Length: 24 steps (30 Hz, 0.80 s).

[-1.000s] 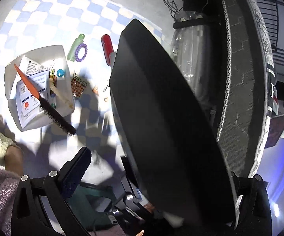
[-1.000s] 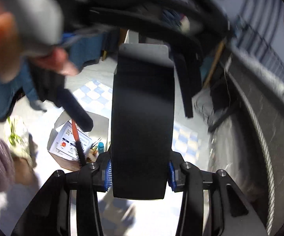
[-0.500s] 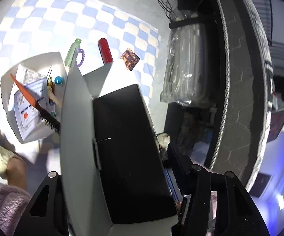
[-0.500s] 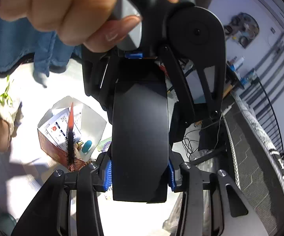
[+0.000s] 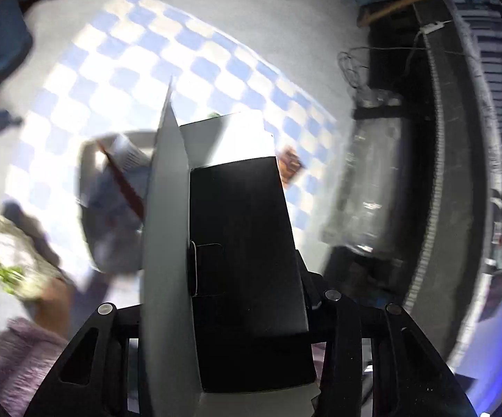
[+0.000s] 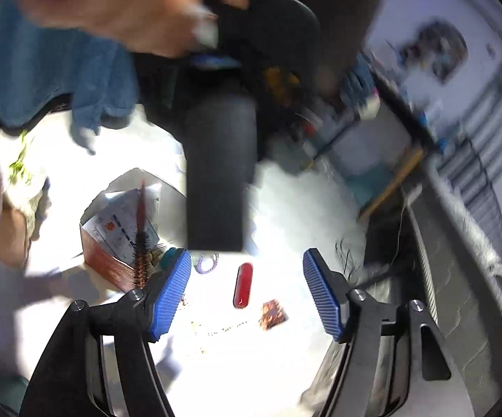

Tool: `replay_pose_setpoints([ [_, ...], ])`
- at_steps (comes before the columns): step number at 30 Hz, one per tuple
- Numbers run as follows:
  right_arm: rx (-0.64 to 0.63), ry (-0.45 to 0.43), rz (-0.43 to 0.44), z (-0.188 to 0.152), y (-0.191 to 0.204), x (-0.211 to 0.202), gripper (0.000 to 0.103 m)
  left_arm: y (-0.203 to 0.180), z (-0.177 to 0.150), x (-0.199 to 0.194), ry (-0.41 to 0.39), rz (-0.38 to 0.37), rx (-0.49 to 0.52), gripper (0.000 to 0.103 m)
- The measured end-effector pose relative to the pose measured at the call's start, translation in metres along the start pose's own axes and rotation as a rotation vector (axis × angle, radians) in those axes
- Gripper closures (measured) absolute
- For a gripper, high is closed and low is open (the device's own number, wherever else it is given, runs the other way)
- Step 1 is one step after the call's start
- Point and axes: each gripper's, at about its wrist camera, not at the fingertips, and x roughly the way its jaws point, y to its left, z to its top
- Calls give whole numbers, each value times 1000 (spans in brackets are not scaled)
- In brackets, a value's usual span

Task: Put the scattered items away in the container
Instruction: 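Lift the black box over the white box with the right gripper and release, then move the right gripper over the long 'CLEAN AND FREE' card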

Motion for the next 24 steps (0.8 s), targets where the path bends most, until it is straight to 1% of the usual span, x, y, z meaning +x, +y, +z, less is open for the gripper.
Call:
replay_pose_setpoints([
  [1, 33, 36, -8, 0, -6, 6, 35, -1, 0, -1, -22, 53, 12, 63],
  [4, 176, 120, 20, -5, -33, 20, 35, -9, -1, 3, -75, 231, 73, 63],
  [5, 239, 146, 30, -8, -45, 24, 35, -13, -2, 7, -79, 268, 94, 63],
  [7, 395, 200, 74, -15, -70, 32, 35, -23, -6, 18, -66, 300, 117, 62],
  [9, 554, 278, 145, -26, -93, 42, 35, -28, -8, 27, -50, 307, 124, 62],
  [11, 680, 342, 192, -39, -108, 50, 35, -31, -7, 35, -34, 299, 118, 61],
  [13, 789, 361, 220, -51, -119, 55, 35, -33, -8, 39, -41, 278, 93, 60],
  [15, 872, 375, 242, -62, -123, 59, 35, -24, -6, 36, -47, 261, 68, 59],
  [16, 903, 383, 253, -64, -126, 60, 35, -12, 0, 35, -49, 252, 61, 47],
  [17, 924, 388, 261, -66, -127, 61, 35, -5, 6, 38, -48, 245, 56, 25],
  [18, 936, 390, 264, -67, -127, 62, 35, -5, 6, 37, -49, 240, 53, 16],
  [19, 941, 391, 265, -68, -125, 63, 35, -4, 6, 37, -53, 237, 50, 14],
  [21, 936, 393, 269, -65, -121, 66, 35, -3, 6, 35, -53, 229, 49, 14],
  [24, 934, 395, 270, -68, -115, 71, 35, -3, 3, 33, -25, 197, 49, 14],
])
